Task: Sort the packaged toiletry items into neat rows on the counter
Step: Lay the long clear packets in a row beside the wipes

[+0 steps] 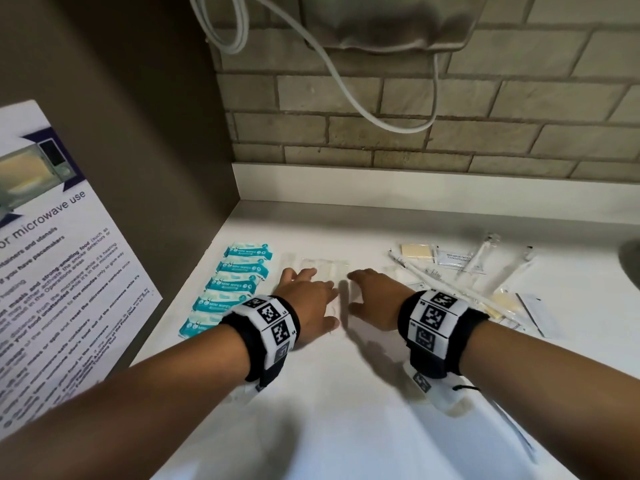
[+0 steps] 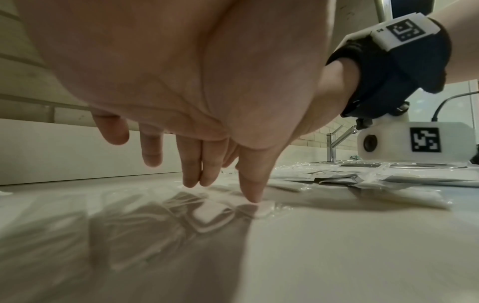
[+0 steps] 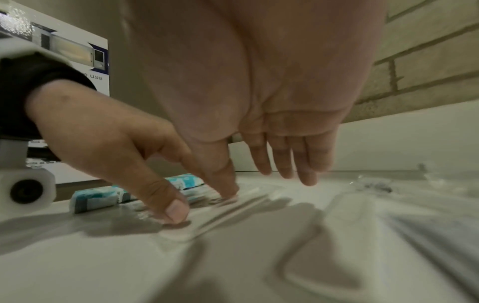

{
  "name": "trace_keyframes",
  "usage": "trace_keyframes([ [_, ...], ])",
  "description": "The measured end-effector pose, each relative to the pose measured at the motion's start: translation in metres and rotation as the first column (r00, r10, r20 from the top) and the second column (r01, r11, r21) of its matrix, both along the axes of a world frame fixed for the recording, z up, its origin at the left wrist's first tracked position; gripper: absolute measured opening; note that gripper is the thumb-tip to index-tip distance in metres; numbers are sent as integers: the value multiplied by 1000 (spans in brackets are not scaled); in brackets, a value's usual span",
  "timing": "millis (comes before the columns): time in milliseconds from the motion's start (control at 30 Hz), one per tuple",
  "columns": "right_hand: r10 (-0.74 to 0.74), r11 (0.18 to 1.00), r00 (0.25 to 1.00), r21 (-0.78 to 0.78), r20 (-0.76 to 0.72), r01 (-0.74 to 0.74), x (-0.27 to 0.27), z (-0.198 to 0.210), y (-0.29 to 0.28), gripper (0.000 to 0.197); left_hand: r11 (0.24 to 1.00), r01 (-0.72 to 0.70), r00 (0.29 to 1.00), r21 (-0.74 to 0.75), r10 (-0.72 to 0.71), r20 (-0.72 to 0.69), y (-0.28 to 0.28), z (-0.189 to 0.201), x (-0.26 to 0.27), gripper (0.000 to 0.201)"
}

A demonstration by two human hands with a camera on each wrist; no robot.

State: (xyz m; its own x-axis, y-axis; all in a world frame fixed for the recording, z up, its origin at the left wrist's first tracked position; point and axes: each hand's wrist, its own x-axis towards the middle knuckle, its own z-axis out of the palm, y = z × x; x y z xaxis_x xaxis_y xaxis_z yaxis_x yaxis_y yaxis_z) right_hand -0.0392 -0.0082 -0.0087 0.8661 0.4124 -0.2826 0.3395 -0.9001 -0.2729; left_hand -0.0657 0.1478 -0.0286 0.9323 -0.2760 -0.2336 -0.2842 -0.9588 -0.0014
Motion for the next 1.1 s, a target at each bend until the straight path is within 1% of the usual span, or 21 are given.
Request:
trace_keyframes([
  [67,-19,992,999,-122,36,23,6,3,-14,48,1000,17,999,23,-16,-44,-7,1,2,58],
  [133,-9,972,999,-233,31,16,8,6,-26,40,998,32,997,52,-29,-65,-14,0,3,55],
  [233,39,955,999,-294,-11,-41,7,4,-36,36,997,26,996,76,-20,-86,-22,0,4,52],
  [367,64,957,998,-282,-25,-68,3,4,-36,40,994,0,995,111,11,-101,-29,5,2,55],
  [467,103,959,994,-262,-28,-107,-1,4,-28,39,995,-18,995,102,29,-101,-31,7,-1,55],
  [567,133,963,990,-230,-42,-139,-6,4,-19,30,997,-48,993,62,55,-108,-33,8,-6,57],
  [600,131,969,990,-203,-45,-138,-7,3,-17,28,997,-59,992,45,64,-113,-33,8,-8,58],
  [667,109,980,993,-164,-52,-116,-7,0,-14,32,997,-77,990,16,78,-120,-33,7,-10,60],
  [767,79,984,994,-155,-69,-89,-6,-4,-15,34,995,-98,987,1,97,-131,-33,4,-10,61],
  [933,40,992,997,-119,-65,-47,-6,-7,-18,36,994,-105,983,27,108,-146,-33,3,-8,61],
  [1100,43,993,997,-110,-66,-50,-7,-7,-18,35,993,-101,982,58,109,-156,-31,3,-5,61],
])
